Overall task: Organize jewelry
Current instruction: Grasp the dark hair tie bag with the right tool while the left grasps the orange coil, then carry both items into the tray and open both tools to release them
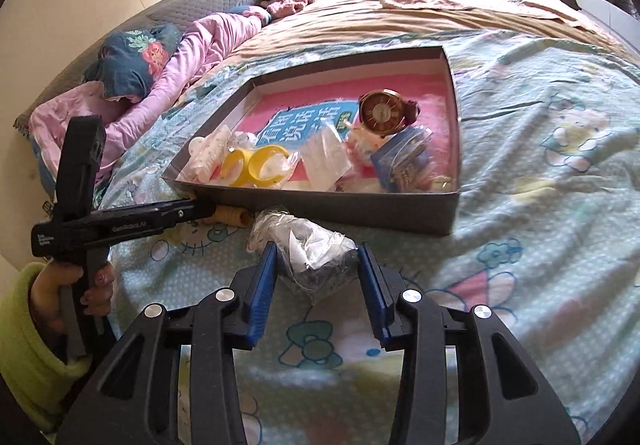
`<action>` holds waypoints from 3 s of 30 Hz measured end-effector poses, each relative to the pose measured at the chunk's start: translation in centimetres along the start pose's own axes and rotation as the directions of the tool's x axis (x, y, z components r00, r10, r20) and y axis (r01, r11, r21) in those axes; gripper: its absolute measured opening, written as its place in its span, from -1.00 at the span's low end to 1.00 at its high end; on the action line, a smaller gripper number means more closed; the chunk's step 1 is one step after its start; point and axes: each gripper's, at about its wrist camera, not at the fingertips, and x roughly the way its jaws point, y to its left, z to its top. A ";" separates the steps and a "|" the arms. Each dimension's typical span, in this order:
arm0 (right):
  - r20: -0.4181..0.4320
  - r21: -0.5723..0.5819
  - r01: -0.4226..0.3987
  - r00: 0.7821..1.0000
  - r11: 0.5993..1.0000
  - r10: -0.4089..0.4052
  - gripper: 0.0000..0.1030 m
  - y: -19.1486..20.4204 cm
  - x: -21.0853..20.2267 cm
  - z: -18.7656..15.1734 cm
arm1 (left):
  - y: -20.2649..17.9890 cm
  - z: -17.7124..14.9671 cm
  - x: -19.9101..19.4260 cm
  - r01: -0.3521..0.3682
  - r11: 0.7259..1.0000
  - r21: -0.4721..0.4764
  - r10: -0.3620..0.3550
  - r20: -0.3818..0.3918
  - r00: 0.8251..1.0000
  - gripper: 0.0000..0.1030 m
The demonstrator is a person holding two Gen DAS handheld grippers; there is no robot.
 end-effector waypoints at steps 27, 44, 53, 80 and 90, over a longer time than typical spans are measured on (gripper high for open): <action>0.114 -0.046 0.003 0.994 0.999 0.002 -0.25 2.1 -4.0 3.0 | -0.3 1.7 -9.4 -0.022 1.000 0.013 0.017 0.281 0.960 -0.78; 0.190 -0.056 0.037 0.981 0.998 -0.026 -0.25 2.3 -3.4 6.8 | -0.7 5.6 -7.5 -0.060 0.998 0.010 0.055 0.283 0.958 -0.78; 0.182 -0.053 0.068 0.982 0.996 -0.057 -0.25 1.8 -2.0 7.8 | -0.8 6.0 -4.6 -0.064 0.998 0.013 0.059 0.240 0.969 -0.78; 0.149 -0.082 0.102 0.985 0.991 -0.089 -0.25 3.0 3.0 9.7 | 0.1 5.8 -2.6 -0.151 0.987 0.063 0.129 0.263 0.956 -0.77; 0.100 -0.094 0.117 0.989 0.989 -0.107 -0.25 3.2 5.5 9.6 | 0.5 5.9 -1.5 -0.157 0.985 0.074 0.136 0.234 0.963 -0.77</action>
